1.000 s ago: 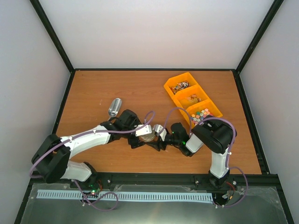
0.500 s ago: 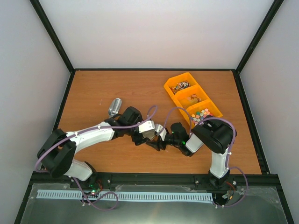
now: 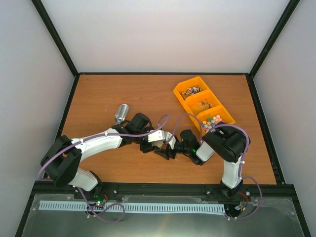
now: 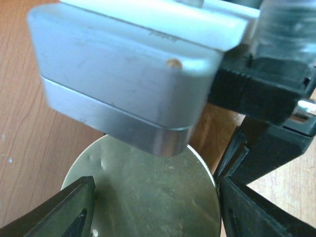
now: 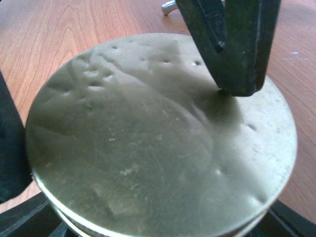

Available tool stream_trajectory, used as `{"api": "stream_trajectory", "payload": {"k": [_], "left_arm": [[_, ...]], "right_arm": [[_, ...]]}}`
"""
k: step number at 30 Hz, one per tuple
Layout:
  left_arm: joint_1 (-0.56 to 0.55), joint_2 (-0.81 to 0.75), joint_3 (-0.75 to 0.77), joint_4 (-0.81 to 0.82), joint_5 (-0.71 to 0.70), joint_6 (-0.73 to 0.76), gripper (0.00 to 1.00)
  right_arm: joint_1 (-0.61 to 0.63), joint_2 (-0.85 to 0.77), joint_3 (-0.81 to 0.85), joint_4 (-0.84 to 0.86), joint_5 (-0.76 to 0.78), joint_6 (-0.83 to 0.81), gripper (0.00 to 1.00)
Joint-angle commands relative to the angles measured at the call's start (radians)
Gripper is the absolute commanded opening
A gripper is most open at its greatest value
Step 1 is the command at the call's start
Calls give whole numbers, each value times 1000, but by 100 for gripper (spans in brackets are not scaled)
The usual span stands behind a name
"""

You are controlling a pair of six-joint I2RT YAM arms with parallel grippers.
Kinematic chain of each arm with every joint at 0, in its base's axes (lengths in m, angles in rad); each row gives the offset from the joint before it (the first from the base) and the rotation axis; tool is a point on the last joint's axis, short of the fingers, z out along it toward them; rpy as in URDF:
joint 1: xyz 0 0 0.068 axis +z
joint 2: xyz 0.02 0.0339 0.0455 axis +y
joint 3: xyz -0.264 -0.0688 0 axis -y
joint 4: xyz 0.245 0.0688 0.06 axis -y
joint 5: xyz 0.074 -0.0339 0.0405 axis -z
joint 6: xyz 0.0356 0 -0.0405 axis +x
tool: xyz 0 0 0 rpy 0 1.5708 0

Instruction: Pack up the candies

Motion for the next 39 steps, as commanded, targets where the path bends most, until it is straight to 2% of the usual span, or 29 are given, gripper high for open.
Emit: {"api": "stream_trajectory", "payload": {"k": [1,6,7,30,39], "left_arm": [[3,-19,22,-37,-11,58,74],[24,-70,9,15,-30,-7,98],[24,-80,2,22,-31,-12,100],[24,16,9,8,-2,-64,99],[24,-3,2,-29,51,12,85]], "right_arm": [[6,14,-10,-38,-42,-20,37],[0,16,-7,-48,-35,-16,37],[-1,16,-6,-48,-35,-13,37],[-2,22,2,-58,-41,-1,37],[-6,20,4,-64,-62,-19,36]]}}
